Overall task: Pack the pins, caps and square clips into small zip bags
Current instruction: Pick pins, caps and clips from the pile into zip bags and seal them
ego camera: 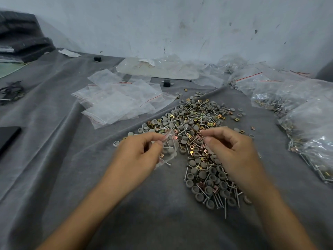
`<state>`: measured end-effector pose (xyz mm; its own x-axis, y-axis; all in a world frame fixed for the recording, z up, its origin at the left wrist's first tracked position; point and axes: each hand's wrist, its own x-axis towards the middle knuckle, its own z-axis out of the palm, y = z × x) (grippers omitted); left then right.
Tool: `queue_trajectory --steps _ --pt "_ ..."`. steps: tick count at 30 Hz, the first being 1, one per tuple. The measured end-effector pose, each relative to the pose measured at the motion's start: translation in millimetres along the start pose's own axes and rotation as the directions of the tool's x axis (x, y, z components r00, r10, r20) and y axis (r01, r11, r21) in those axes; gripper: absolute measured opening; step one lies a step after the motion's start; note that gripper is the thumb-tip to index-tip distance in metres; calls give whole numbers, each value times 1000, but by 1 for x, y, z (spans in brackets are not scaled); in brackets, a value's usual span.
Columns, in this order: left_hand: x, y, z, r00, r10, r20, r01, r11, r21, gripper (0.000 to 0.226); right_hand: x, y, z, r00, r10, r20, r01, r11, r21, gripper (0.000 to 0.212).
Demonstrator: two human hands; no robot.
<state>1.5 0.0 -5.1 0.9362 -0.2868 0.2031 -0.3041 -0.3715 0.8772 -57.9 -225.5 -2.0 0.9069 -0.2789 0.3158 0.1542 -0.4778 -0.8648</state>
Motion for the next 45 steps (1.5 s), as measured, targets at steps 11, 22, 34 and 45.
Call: queue_trajectory --steps 11,22,34,45 --pt "0 -2 -1 1000 14 -2 -14 999 30 22 12 24 12 950 81 300 156 711 -685 40" --pt "0 -2 -3 1000 7 9 -7 999 35 20 10 24 -3 958 107 265 116 704 -701 7" --pt "-2 4 -3 1000 -1 18 1 1000 10 20 26 32 21 964 47 261 164 666 -727 29" --pt "-2 7 -4 1000 8 29 -8 1000 12 21 32 30 11 920 189 344 124 691 -712 51"
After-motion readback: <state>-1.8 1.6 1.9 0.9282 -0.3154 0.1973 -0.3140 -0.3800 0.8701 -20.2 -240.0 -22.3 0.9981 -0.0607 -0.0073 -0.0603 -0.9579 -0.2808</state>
